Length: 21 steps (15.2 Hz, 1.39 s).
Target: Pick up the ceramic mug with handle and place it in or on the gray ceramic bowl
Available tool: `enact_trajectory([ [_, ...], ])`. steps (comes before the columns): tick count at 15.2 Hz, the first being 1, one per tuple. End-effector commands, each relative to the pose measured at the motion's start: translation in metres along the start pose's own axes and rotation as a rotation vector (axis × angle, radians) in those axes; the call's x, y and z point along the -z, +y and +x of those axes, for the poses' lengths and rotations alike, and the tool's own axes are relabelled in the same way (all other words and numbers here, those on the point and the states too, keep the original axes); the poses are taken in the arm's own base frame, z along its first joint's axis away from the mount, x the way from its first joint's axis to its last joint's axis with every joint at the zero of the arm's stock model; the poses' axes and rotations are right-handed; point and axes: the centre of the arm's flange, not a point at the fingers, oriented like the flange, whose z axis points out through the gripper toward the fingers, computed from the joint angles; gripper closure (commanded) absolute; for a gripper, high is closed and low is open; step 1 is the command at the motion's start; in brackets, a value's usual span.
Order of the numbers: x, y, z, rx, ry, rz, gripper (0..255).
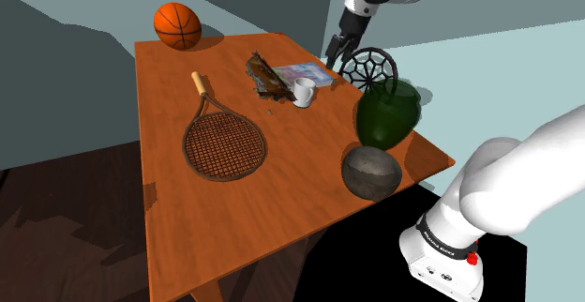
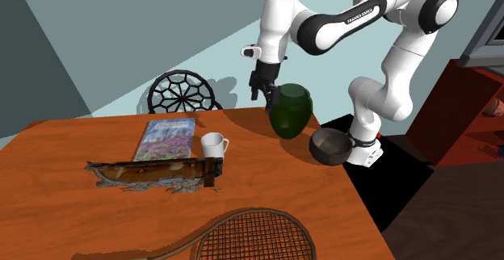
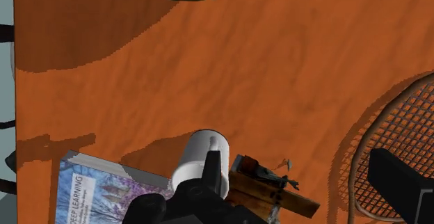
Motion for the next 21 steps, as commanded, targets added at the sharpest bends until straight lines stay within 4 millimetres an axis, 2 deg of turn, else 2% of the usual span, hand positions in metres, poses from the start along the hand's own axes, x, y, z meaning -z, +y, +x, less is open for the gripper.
enact_trajectory([
  [1,-0.015,0.017,0.015,0.001,-0.003,0.010,0],
  [18,-0.169,0.143,0.138,0.002,-0.033,0.098,0],
  [21,-0.185,0.146,0.141,0.002,-0.034,0.101,0],
])
